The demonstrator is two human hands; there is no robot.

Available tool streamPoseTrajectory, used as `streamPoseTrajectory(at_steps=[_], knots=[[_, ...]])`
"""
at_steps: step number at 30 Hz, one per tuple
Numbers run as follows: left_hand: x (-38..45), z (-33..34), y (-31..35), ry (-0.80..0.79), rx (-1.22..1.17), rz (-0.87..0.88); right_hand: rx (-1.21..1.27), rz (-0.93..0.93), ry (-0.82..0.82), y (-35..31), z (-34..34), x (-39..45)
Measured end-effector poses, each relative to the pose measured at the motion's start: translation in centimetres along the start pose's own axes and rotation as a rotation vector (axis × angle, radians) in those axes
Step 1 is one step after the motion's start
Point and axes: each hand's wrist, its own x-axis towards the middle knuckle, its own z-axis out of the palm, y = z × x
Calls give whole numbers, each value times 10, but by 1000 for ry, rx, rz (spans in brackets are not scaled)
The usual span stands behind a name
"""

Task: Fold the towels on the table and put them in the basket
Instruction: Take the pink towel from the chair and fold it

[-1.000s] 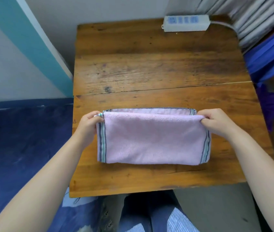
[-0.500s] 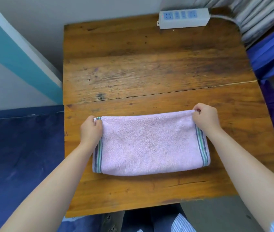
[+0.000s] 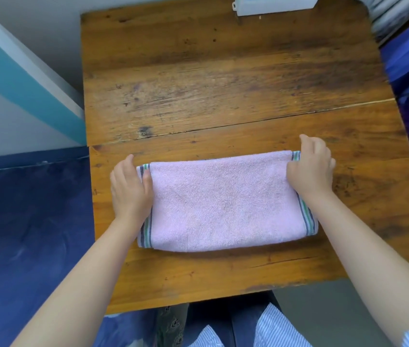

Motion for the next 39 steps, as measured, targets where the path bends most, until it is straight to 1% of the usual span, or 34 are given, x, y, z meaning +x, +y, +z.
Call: streamPoseTrajectory(at_steps=[1, 3, 4, 5, 6, 8, 10, 12, 13, 15, 17, 20, 22, 24, 26, 28, 29, 30, 32, 35, 39], knots=[[-6, -1, 1, 36, 35, 104, 9, -21, 50, -2, -4, -6], [-19, 9, 6, 84, 105, 302, 10, -144, 149, -13, -6, -26], [-26, 18, 12, 91, 128, 392, -9, -239, 155, -22, -1, -36], [-34, 26, 21, 66, 140, 451, -41, -331, 123, -31, 6, -46], [-40, 34, 30, 12, 157, 475, -82, -404, 61, -42, 17, -54], [-46, 46, 42, -121, 217, 423, -158, -469, -68, -58, 39, -64], [-43, 55, 42, -216, 287, 381, -190, -499, -136, -60, 53, -66], [-39, 55, 36, -210, 326, 376, -160, -501, -184, -48, 58, -62], [-38, 51, 32, -228, 322, 325, -138, -461, -208, -38, 56, -57], [-37, 45, 18, -256, 267, 177, -105, -355, -194, -13, 50, -50], [-39, 37, 1, -233, 247, 107, -79, -284, -161, 11, 42, -48], [-40, 26, -17, -265, 281, 20, -106, -250, -234, 29, 33, -47], [-44, 21, -21, -234, 271, -54, -129, -237, -247, 27, 29, -48], [-54, 16, -19, -164, 261, -39, -118, -226, -184, 16, 22, -57], [-69, 20, -12, -103, 236, 81, -77, -269, -104, -1, 22, -76], [-84, 30, 3, -92, 236, 238, -110, -368, -70, -17, 32, -100], [-88, 37, 12, -95, 260, 299, -137, -396, -70, -24, 41, -109], [-93, 44, 20, -108, 282, 316, -161, -389, -88, -28, 48, -118], [-96, 56, 27, -144, 323, 292, -180, -341, -145, -30, 58, -127], [-103, 66, 19, -166, 387, 266, -160, -323, -157, -17, 63, -129], [-104, 63, 17, -135, 293, 137, -94, -215, -149, 14, 58, -125]])
